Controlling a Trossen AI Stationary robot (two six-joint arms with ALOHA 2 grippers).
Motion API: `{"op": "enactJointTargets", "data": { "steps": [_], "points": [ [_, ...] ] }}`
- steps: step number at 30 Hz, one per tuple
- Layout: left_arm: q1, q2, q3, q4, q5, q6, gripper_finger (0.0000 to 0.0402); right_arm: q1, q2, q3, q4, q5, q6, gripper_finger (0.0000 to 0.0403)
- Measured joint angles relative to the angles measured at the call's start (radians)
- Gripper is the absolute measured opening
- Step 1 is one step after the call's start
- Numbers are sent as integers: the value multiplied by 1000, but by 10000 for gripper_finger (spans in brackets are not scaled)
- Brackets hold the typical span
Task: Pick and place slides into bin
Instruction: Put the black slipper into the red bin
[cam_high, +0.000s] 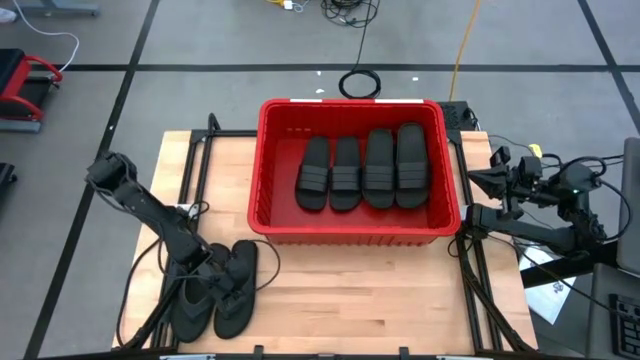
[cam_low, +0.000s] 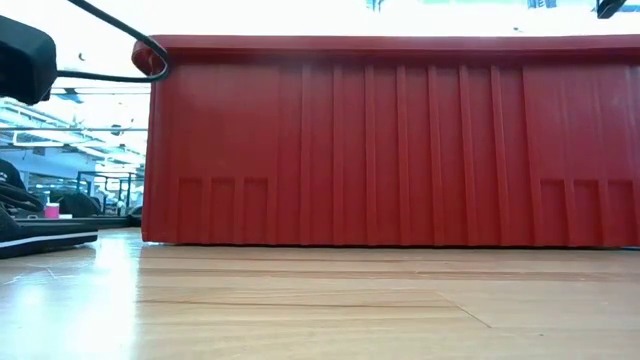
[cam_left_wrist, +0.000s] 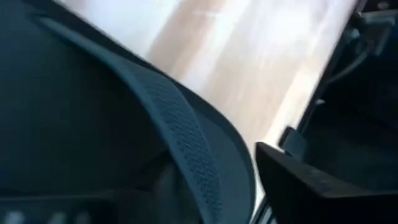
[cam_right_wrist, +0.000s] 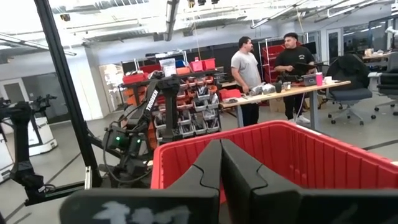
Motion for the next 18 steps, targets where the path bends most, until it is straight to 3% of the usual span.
{"op": "enactJointTargets", "data": {
  "steps": [7, 12, 18],
  "points": [
    [0, 25, 0, 178, 39, 28, 22, 0, 0, 0, 8, 4, -10, 0],
    [-1, 6, 11, 281, 58, 42, 12, 0, 0, 0, 8, 33, -53, 0],
    [-32, -61, 72, 287, 61, 46, 6, 0, 0, 0, 56, 53, -93, 0]
  ]
}}
